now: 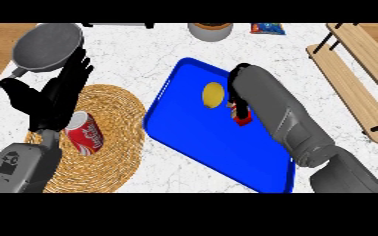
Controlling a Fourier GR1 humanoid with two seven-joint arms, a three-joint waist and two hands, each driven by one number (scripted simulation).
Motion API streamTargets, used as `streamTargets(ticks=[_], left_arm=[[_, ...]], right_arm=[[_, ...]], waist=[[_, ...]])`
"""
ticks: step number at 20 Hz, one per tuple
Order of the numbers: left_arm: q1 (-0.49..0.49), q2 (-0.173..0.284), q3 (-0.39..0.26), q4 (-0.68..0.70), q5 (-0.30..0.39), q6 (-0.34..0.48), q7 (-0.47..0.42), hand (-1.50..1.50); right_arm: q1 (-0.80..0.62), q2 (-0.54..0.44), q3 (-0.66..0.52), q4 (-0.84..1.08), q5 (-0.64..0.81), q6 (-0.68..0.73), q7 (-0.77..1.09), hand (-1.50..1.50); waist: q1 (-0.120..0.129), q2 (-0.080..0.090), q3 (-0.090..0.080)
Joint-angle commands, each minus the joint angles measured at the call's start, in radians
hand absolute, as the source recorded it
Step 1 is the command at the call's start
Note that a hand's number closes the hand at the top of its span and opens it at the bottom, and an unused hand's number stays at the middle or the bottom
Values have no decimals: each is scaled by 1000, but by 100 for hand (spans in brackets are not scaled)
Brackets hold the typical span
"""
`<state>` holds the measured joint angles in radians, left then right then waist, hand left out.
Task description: Pick the cupcake from the tray and place it in the tiered shelf
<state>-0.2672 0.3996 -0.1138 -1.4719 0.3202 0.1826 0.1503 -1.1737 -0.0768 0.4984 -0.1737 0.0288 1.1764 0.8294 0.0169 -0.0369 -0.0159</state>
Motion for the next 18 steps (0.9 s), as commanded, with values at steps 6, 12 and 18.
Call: streamTargets(ticks=[6,12,18], left_arm=[[39,15,25,46,2,2,15,0],[55,44,67,32,24,-13,10,0],[101,23,53,7,14,7,9,0]], right_arm=[[-62,20,56,-448,164,-541,-97,150],[59,33,97,-673,310,-925,-135,150],[133,6,-8,-945,352,-1253,-122,150]], waist=[[-81,-36,24],[-106,-12,20],[-133,-20,22]])
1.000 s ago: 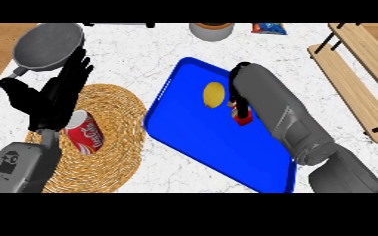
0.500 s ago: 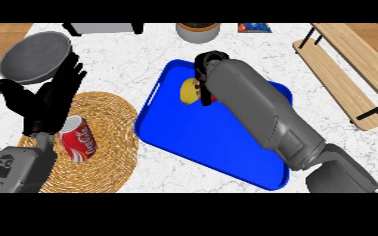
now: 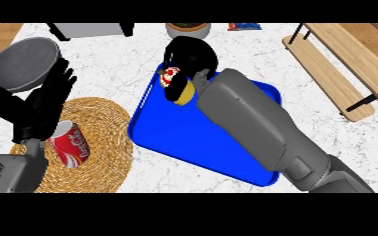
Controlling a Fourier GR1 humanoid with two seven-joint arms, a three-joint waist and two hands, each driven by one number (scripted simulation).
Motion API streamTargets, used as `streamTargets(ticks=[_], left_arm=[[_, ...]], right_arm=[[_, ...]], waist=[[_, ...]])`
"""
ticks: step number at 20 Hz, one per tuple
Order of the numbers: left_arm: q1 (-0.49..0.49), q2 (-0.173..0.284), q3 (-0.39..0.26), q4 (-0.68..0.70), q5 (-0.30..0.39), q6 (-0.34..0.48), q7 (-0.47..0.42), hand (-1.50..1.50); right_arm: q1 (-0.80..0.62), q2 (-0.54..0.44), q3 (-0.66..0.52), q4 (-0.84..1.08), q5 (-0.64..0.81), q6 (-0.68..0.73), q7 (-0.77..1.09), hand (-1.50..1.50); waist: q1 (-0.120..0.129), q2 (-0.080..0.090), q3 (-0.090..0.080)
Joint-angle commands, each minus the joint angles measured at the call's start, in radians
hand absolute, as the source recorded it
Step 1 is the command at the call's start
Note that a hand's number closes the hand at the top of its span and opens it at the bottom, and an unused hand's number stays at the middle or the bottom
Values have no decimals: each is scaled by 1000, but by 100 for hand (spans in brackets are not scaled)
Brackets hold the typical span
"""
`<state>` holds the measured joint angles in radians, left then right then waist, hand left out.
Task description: Pick the cupcake from the tray and place it in the tiered shelf
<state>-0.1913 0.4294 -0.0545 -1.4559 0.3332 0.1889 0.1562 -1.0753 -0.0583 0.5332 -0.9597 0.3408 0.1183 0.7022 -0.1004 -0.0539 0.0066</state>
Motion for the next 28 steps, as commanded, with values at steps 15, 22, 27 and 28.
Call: streamTargets(ticks=[15,22,27,28], left_arm=[[-26,-18,-21,-73,-29,14,38,0],[-42,-23,-1,-18,-29,-29,8,0],[-68,-55,-31,-53,-53,-8,50,0],[-30,-36,-11,-63,-45,-30,37,0]], right_arm=[[231,-413,-219,-955,252,-150,458,150],[301,-555,-431,-1054,165,-18,495,150],[426,-652,-614,-1038,55,19,403,150],[483,-655,-642,-1050,46,10,377,150]], waist=[[44,37,-5],[70,48,-7],[78,50,-6],[84,50,-6]])
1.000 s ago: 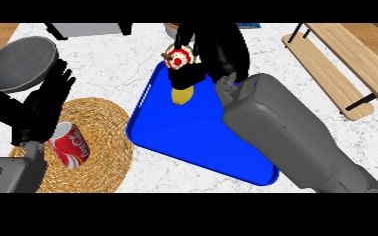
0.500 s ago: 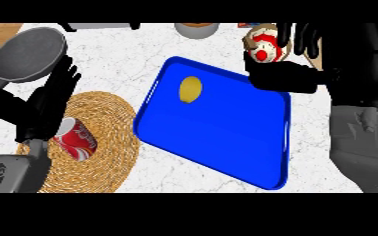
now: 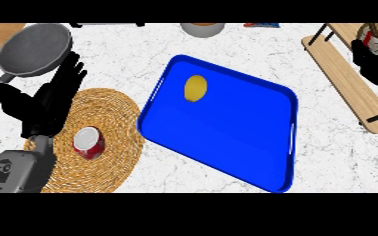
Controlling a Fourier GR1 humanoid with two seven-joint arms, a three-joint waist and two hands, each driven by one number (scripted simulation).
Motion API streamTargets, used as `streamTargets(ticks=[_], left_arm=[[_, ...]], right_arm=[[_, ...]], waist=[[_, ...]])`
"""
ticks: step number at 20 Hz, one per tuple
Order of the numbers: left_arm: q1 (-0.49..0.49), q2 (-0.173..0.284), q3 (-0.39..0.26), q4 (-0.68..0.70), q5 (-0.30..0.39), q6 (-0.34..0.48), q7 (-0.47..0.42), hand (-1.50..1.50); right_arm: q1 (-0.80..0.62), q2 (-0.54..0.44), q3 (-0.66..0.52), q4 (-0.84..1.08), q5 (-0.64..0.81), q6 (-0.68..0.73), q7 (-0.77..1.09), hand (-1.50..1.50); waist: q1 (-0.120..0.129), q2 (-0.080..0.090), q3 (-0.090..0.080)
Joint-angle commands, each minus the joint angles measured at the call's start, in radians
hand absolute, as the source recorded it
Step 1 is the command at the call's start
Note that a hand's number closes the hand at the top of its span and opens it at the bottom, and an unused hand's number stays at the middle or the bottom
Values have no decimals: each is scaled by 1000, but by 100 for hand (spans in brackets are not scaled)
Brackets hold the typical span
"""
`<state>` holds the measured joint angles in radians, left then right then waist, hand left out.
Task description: Pick the cupcake from the tray and place it in the tiered shelf
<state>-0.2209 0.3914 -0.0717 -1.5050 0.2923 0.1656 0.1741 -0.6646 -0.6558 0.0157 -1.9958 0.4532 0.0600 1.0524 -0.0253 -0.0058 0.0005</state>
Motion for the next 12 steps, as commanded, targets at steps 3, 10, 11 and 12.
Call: streamTargets(ticks=[3,10,11,12], left_arm=[[-9,-27,11,18,-16,-12,-18,0],[-91,1,65,84,4,-81,16,0],[-39,-25,55,42,-14,-62,-8,0],[-38,-60,17,23,-40,-24,22,0]], right_arm=[[141,-23,-202,29,-64,2,-59,150],[253,-91,-444,194,-165,39,-331,150],[292,-85,-476,186,-179,46,-361,150],[292,-100,-491,248,-193,64,-414,150]], waist=[[18,5,0],[15,7,0],[19,5,0],[21,5,0]])
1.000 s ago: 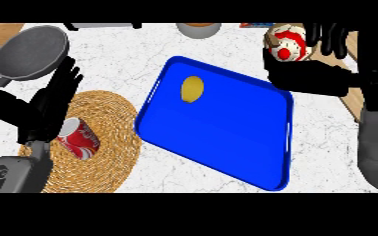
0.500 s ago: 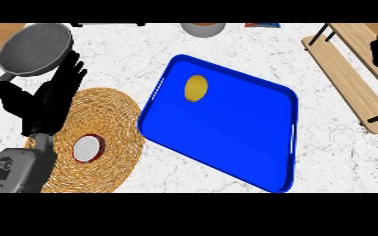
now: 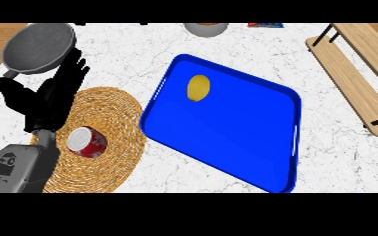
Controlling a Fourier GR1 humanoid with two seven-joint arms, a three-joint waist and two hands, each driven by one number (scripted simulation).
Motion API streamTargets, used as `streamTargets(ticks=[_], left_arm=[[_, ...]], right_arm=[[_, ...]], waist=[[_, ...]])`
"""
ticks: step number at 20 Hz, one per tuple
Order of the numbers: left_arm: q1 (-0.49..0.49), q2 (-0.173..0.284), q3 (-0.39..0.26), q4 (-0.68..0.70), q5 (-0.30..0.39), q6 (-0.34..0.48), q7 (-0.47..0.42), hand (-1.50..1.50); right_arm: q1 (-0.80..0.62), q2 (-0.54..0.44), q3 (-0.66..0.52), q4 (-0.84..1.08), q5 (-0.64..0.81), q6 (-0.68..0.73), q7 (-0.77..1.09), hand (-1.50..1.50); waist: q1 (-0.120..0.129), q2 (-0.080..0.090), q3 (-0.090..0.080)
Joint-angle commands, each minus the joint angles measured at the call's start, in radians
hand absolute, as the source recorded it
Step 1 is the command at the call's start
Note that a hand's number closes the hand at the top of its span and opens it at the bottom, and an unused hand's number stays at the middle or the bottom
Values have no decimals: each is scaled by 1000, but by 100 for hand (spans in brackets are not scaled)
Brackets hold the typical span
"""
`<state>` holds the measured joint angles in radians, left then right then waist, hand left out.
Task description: Pick the cupcake from the tray and place it in the tiered shelf
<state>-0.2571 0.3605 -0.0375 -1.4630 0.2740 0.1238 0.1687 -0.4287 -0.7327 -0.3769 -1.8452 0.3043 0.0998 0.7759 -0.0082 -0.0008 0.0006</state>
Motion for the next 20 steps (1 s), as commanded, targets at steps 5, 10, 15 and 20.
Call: streamTargets(ticks=[5,10,15,20], left_arm=[[-7,-41,-5,-41,-58,13,42,0],[47,-63,7,-31,-78,-21,-17,0],[-38,-50,54,-41,-55,-43,99,0],[-22,-87,21,-6,-105,-27,24,0]], right_arm=[[81,-15,-162,152,-59,27,-222,150],[99,-27,-185,280,-35,18,-384,150],[108,-4,-176,263,-44,27,-355,150],[70,-39,-217,492,54,-94,-406,-150]], waist=[[7,0,0],[10,1,0],[8,1,-1],[13,4,0]])
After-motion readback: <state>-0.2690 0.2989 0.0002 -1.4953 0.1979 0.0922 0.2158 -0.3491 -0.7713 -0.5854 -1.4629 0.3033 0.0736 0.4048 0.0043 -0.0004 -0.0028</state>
